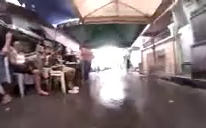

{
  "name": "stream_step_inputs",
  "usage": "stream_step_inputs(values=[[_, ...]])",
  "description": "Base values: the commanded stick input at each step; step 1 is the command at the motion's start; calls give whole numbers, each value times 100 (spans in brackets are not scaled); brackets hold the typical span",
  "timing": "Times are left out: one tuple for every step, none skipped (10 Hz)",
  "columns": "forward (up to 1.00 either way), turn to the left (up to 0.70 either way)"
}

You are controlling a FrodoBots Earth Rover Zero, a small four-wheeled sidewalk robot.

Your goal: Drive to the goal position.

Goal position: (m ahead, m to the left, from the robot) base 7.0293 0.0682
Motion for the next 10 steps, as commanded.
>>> stream_step_inputs(values=[[0, 0], [0, 0], [0, 0], [0, 0], [0, 0], [0, 0], [0, 0], [27, 0], [67, 0], [98, 0]])
